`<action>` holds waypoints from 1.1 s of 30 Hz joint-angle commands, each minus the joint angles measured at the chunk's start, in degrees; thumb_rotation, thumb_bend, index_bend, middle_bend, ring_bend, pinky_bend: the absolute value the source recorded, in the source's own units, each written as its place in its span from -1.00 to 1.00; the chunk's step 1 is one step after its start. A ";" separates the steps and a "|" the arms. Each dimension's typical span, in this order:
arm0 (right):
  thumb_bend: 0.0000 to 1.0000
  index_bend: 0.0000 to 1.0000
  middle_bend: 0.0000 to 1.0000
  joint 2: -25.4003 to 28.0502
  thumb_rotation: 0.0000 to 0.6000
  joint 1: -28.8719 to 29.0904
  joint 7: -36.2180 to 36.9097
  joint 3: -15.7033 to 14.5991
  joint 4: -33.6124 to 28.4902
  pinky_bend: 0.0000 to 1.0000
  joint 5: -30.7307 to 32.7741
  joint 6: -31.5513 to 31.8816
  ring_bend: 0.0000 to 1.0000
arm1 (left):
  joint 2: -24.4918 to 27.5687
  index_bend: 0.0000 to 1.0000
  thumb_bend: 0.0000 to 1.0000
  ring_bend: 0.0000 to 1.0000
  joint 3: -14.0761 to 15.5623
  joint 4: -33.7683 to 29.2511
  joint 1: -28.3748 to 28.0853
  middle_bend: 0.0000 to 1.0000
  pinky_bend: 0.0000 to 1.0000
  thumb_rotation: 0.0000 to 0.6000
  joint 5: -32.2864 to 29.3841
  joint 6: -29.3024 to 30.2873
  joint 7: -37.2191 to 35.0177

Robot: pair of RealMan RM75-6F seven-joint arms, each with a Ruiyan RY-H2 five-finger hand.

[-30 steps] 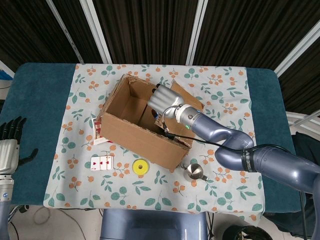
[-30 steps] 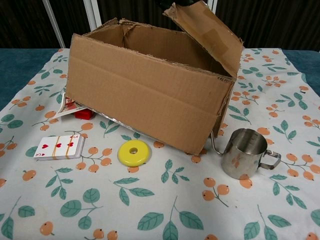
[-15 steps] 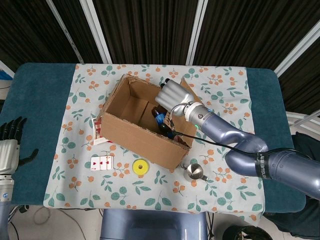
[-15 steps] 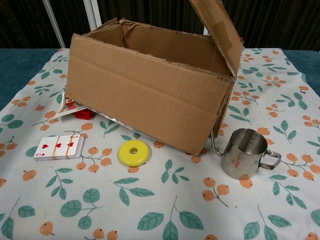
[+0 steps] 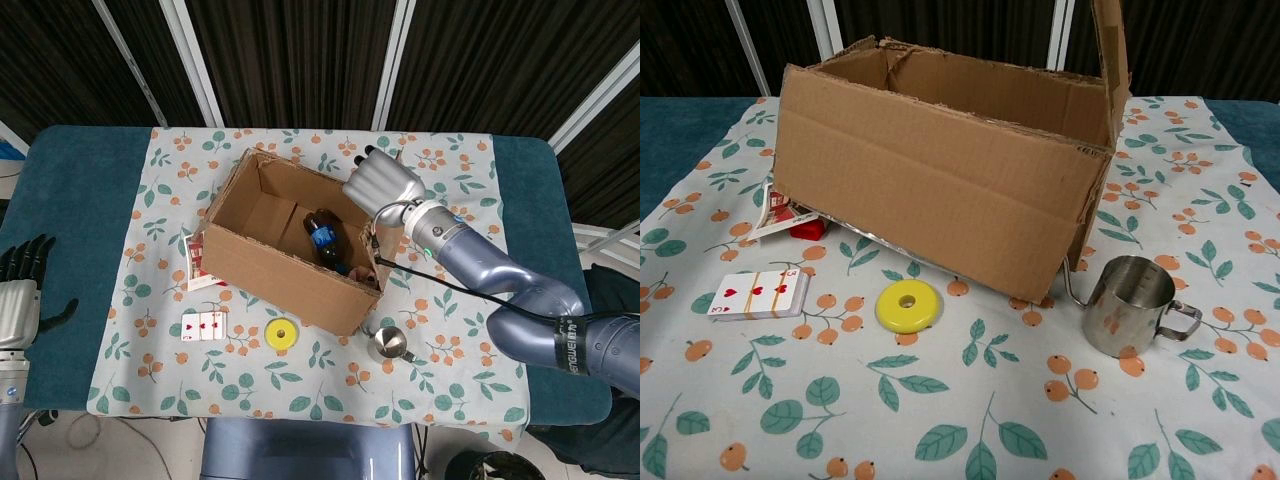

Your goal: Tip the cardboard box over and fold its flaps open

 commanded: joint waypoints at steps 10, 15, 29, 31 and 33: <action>1.00 0.40 0.11 5.13 1.00 -3.07 -0.37 -2.18 -2.92 -0.43 -0.08 1.04 -0.42 | 0.02 -1.00 -0.55 -1.00 -0.17 -0.29 0.24 -0.92 -0.95 1.00 0.11 -0.17 0.15; 1.00 0.40 0.10 6.72 1.00 -5.05 0.06 -3.09 -3.78 -0.43 -0.32 1.43 -0.42 | 0.06 -1.00 -0.55 -1.00 -0.24 -0.36 0.33 -0.92 -0.95 1.00 0.14 -0.16 0.24; 1.00 0.40 0.09 10.27 1.00 -12.24 2.57 -3.81 -6.02 -0.43 -3.97 4.15 -0.42 | -0.10 -1.00 -0.56 -1.00 -0.24 -0.64 0.53 -0.92 -0.95 1.00 0.56 -0.13 0.65; 1.00 0.40 0.09 10.44 1.00 -13.07 3.05 -3.53 -6.16 -0.44 -4.63 4.39 -0.42 | -0.10 -1.00 -0.56 -1.00 -0.29 -0.69 0.58 -0.92 -0.95 1.00 0.50 -0.17 0.60; 1.00 0.40 0.09 10.54 1.00 -13.81 3.44 -3.24 -6.26 -0.43 -5.25 4.58 -0.42 | -0.08 -1.00 -0.56 -1.00 -0.32 -0.68 0.60 -0.92 -0.95 1.00 0.55 -0.14 0.63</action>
